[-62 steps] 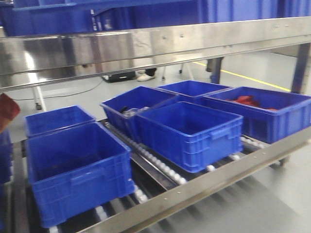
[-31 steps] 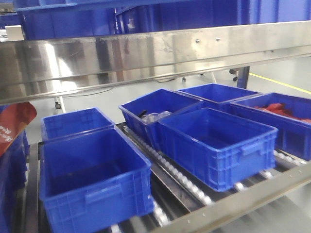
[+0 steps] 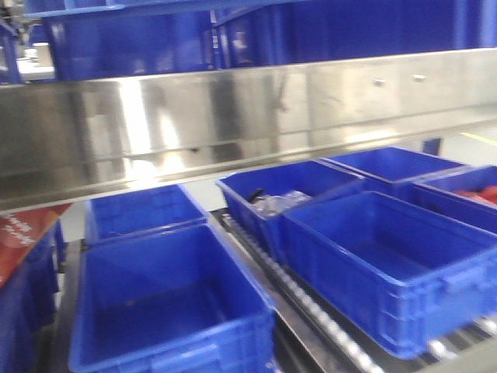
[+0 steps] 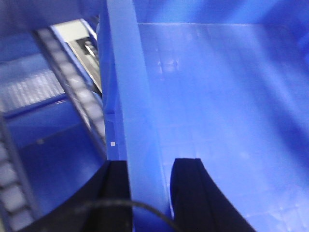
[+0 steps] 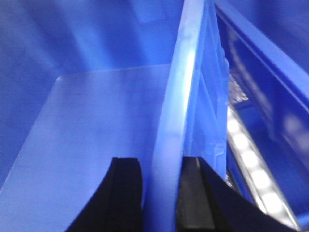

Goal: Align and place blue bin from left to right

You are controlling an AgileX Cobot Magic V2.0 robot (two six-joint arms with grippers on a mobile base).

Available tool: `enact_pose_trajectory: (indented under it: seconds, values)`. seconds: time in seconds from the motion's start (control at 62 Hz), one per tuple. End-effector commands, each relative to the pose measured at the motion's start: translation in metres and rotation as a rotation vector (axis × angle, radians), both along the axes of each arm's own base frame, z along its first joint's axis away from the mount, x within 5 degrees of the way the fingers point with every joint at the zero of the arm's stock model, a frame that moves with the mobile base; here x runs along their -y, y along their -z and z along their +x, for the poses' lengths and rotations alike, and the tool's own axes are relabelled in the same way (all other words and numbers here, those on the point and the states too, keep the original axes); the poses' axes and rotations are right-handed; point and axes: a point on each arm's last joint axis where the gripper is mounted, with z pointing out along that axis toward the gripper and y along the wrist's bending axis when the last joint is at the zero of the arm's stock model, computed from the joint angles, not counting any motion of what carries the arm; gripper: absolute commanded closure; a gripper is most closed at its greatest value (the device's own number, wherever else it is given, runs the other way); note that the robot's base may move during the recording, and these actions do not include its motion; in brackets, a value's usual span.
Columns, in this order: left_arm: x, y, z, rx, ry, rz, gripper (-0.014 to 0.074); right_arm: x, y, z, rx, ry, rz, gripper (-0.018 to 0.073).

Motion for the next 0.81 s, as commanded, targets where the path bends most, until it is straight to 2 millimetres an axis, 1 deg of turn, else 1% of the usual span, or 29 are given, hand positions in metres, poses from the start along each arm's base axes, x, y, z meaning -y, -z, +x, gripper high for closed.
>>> enact_pose_trajectory:
  seconds: [0.0, 0.79]
  values:
    - [0.0159, -0.0276, -0.0097, 0.156, 0.076, -0.174, 0.0583, -0.0104, -0.0157, -0.0080, 0.083, -0.056, 0.083, 0.0638]
    - [0.0159, -0.0276, -0.0097, 0.156, 0.076, -0.174, 0.0583, -0.0104, -0.0157, -0.0080, 0.083, -0.056, 0.083, 0.0638]
